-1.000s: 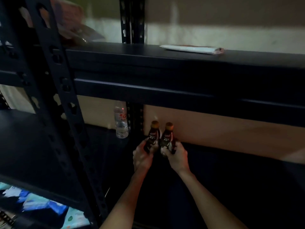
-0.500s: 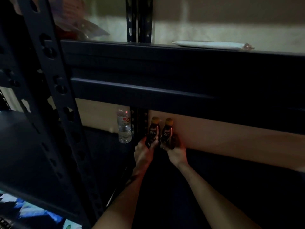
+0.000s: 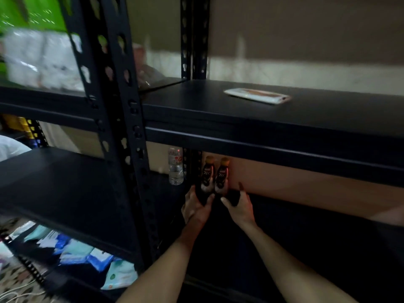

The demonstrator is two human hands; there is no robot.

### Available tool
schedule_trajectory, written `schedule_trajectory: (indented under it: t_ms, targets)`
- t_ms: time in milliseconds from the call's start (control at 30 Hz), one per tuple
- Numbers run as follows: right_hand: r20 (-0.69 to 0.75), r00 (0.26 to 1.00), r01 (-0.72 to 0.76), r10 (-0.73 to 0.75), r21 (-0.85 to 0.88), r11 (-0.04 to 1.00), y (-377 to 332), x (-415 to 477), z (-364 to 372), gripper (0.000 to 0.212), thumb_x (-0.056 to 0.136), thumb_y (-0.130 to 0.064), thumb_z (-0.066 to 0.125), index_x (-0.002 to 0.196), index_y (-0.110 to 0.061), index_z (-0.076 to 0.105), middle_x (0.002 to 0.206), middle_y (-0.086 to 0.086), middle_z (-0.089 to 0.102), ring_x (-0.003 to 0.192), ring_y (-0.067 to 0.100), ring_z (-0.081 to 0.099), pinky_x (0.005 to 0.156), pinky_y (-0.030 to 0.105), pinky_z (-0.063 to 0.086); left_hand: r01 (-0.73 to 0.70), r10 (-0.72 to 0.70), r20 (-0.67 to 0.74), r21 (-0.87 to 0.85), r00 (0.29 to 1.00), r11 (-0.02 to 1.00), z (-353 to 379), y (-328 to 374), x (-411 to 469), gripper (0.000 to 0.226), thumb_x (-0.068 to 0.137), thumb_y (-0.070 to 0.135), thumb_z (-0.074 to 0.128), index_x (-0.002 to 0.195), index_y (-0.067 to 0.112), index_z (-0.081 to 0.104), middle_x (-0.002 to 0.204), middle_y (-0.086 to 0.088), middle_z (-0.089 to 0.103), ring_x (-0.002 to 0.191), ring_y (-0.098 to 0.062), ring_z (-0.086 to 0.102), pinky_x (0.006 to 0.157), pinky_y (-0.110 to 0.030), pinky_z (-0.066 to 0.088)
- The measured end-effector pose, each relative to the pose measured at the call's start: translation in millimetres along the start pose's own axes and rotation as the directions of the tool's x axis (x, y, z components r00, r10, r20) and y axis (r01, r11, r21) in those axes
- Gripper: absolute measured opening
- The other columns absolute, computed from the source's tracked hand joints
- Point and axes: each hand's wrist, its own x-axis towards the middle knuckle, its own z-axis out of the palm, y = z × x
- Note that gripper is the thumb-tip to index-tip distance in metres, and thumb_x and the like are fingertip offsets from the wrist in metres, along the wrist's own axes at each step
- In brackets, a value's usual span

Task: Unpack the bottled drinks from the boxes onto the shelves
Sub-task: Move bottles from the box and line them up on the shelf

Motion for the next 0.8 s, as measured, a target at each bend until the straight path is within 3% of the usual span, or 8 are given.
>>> schedule_trajectory:
  t_ms: [67,200,467,667,800]
  targets:
    - [0.055,0.998,-0.019,0.024,-0.094,0.995,-5,-21,-13,0.088,0.090,-0.039,0.074,0.160,-0.022,0.022,0.162,0.007,0.030,0.149,0.022,0.028,0.122,0.034,0.026,-0.053,0.049,0.053,0.088,0.997,0.995,-10,-1,-24,0.078,0.091,0.058,0.058,0.153,0.020,0.031,0.153,-0.007,0.040,0.140,-0.026,0.041,0.116,-0.039,0.028]
    - [0.175,0.984,0.017,0.035,-0.288,0.958,-13,-61,-38,0.086,0.093,-0.044,0.068,0.161,-0.028,0.018,0.166,0.006,0.023,0.151,0.024,0.025,0.122,0.034,0.024,-0.194,0.165,0.139,0.235,0.977,0.953,-37,7,-71,0.058,0.095,0.051,0.054,0.142,0.019,0.045,0.139,-0.008,0.056,0.130,-0.025,0.051,0.111,-0.037,0.036]
    - [0.236,0.972,0.080,0.001,-0.332,0.940,-34,-118,-68,0.081,0.095,-0.048,0.064,0.160,-0.030,0.019,0.166,0.004,0.024,0.151,0.024,0.027,0.122,0.036,0.026,-0.282,0.228,0.190,0.343,0.955,0.896,-50,37,-133,0.043,0.098,0.049,0.050,0.130,0.020,0.053,0.126,-0.005,0.064,0.119,-0.026,0.058,0.100,-0.039,0.043]
    - [0.210,0.976,0.039,0.048,-0.390,0.920,-1,-169,-80,0.074,0.100,-0.051,0.053,0.161,-0.035,0.013,0.170,0.002,0.007,0.156,0.020,0.005,0.126,0.038,0.015,-0.350,0.288,0.239,0.282,0.927,0.893,-12,7,-187,0.047,0.103,0.038,0.043,0.144,0.016,0.042,0.144,-0.008,0.051,0.131,-0.027,0.049,0.107,-0.039,0.037]
    - [0.164,0.979,0.189,-0.121,-0.515,0.836,40,-222,-89,0.070,0.105,-0.045,0.041,0.163,-0.024,0.006,0.170,0.002,-0.005,0.156,0.017,-0.009,0.127,0.040,0.000,-0.501,0.470,0.176,0.348,0.865,0.792,22,-25,-239,0.052,0.104,0.035,0.038,0.149,0.010,0.039,0.155,-0.012,0.038,0.147,-0.024,0.030,0.117,-0.040,0.030]
